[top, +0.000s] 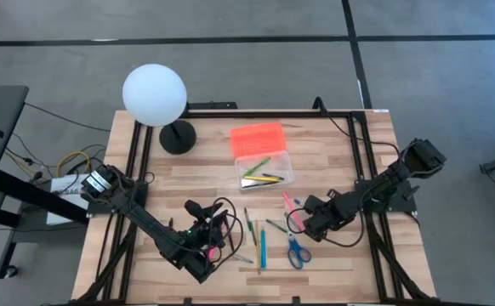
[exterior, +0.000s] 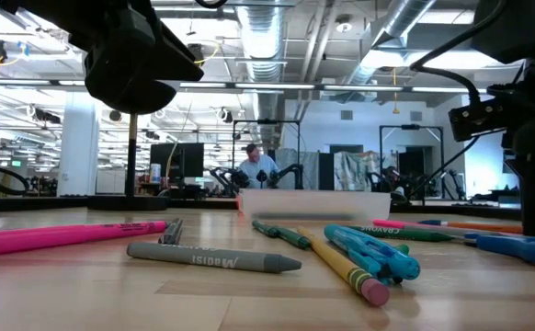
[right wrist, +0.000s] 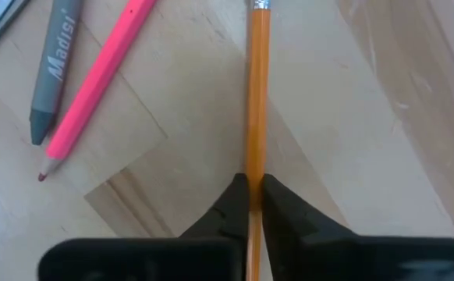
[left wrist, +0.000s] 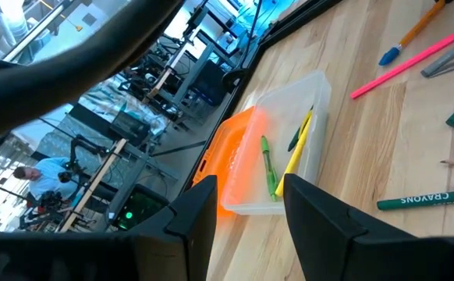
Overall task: Pick & place school supplies into a supply box
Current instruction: Put the orange pencil into the orange supply box
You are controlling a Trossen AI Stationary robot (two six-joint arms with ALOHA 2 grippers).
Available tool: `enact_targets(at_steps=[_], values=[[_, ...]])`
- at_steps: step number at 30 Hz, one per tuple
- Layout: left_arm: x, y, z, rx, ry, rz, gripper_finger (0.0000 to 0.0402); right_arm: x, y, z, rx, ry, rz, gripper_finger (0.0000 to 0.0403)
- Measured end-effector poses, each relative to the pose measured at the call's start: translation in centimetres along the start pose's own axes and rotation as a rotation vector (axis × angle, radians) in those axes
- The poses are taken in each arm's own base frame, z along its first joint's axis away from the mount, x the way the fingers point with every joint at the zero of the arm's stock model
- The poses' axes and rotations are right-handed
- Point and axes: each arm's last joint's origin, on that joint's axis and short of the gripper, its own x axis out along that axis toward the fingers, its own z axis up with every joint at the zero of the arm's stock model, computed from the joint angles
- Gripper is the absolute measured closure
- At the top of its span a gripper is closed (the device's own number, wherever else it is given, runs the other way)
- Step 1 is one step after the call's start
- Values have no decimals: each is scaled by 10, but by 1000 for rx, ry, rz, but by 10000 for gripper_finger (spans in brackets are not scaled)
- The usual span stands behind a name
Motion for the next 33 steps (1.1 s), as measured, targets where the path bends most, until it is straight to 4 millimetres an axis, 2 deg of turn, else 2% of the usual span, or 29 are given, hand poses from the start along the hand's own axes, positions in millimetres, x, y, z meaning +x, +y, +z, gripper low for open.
enact_targets(at_steps=[12,20,27,33], values=[[0,0,0,1,0,0,258,0,-1,0,-14,-15,-12,396],[0,0,0,2,1,-2,258,-3,-1,-1,-77,-58,-87,400],[0,1,-3,3,24,-21,258,-23,2,2,-114,-117,-193,401],[0,2,-5,-3,28,-16,258,-43,7,14,-163,-214,-248,402]])
